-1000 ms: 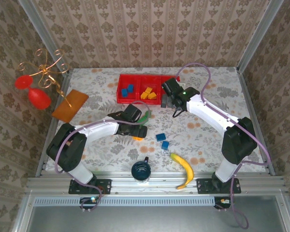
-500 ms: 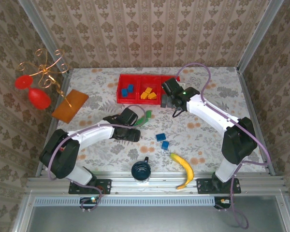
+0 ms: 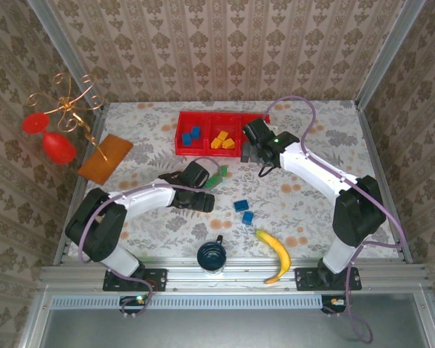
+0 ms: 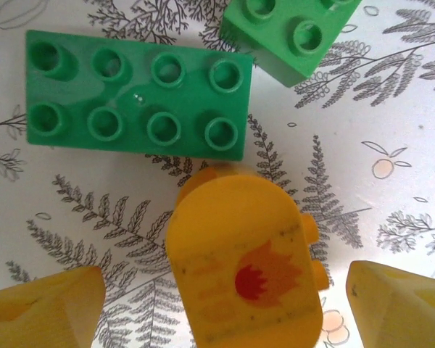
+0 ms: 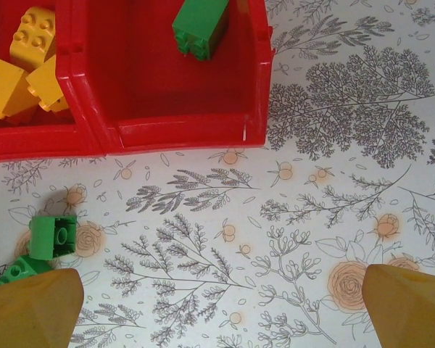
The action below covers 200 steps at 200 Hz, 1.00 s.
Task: Sort the legos into containers by color
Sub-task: Pick up the lego from the center of the table.
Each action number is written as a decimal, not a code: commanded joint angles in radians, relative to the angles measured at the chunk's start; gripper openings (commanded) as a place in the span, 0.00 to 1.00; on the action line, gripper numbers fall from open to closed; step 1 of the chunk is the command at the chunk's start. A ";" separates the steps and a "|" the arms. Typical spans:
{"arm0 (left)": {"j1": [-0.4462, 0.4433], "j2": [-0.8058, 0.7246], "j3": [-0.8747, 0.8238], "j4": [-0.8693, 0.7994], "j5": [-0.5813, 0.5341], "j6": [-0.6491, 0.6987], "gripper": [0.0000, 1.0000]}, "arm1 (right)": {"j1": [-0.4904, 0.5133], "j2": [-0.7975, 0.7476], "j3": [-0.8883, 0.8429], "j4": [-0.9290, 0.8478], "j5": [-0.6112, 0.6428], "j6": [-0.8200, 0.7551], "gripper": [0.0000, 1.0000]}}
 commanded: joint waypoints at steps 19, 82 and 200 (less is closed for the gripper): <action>0.003 0.058 0.032 0.003 -0.012 0.014 0.83 | -0.004 -0.026 -0.007 0.008 0.004 0.021 1.00; 0.006 0.095 0.039 0.018 -0.025 0.017 0.72 | -0.004 -0.026 -0.009 0.005 0.009 0.013 1.00; 0.004 0.097 0.014 0.082 -0.005 -0.016 0.32 | -0.005 -0.061 -0.018 -0.033 0.039 -0.016 1.00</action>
